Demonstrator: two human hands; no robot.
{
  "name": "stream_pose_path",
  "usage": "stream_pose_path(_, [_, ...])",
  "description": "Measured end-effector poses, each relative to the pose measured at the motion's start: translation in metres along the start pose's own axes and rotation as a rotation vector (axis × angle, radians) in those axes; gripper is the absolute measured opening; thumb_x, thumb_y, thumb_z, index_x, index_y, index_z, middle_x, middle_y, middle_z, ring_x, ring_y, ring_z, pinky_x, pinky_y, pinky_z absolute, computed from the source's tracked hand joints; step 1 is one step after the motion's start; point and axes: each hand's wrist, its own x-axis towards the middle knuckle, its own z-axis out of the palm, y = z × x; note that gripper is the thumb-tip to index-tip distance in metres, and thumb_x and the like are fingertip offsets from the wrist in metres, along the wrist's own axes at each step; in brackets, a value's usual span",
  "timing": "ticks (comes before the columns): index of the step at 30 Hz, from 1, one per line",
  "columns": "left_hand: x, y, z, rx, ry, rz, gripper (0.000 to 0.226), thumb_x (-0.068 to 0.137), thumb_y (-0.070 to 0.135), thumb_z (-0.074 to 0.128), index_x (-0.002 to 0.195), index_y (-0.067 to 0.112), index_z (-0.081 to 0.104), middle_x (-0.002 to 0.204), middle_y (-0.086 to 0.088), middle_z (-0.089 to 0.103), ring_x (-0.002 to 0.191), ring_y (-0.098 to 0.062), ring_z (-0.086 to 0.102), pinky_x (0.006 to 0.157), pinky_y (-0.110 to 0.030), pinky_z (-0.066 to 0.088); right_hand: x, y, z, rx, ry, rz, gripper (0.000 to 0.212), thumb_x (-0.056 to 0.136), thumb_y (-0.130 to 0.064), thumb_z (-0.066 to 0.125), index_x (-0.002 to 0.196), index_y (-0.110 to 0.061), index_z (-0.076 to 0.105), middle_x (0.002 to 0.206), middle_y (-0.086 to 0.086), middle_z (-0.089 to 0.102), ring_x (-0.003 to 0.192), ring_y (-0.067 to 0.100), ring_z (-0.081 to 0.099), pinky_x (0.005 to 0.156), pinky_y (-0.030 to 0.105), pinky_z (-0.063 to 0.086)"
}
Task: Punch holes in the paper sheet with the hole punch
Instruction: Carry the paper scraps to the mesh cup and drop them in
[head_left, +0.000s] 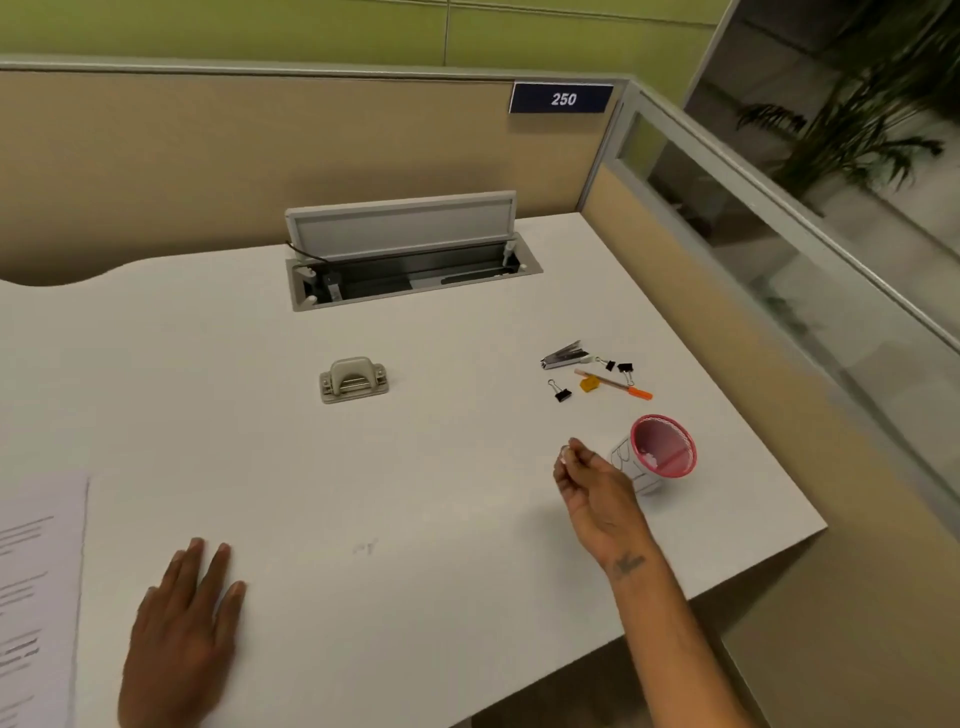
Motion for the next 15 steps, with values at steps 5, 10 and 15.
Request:
stream_pose_path(5, [0.004,-0.003,0.005,0.030,0.002,0.001,0.072,0.087,0.058,0.025,0.144,0.021,0.047,0.157,-0.008,0.035,0.144,-0.029,0.032,0.109,-0.056,0.029,0.025,-0.093,-0.040,-0.751,0.321,-0.348,0.024,0.089,0.000,0.061,0.081,-0.021,0.068,0.101,0.009,0.067,0.091,0.021,0.061,0.074,0.028,0.049])
stream_pose_path(10, [0.005,-0.006,0.008,0.033,-0.001,0.008,0.072,0.087,0.058,0.025,0.144,0.020,0.047,0.157,-0.009,0.035,0.143,-0.030,0.032,0.108,-0.057,0.029,0.039,-0.118,-0.054,-1.111,0.427,-0.505,0.015,0.086,-0.006,0.065,0.092,-0.017,0.072,0.104,0.008,0.072,0.096,0.024,0.063,0.074,0.029,0.048])
stream_pose_path(15, [0.006,-0.010,0.010,0.034,-0.005,0.009,0.070,0.087,0.057,0.026,0.144,0.020,0.046,0.157,-0.008,0.034,0.142,-0.029,0.031,0.107,-0.057,0.029,0.042,-0.119,-0.059,-1.262,0.444,-0.535,0.017,0.089,-0.003,0.062,0.099,-0.006,0.075,0.105,0.011,0.074,0.098,0.026,0.066,0.080,0.030,0.053])
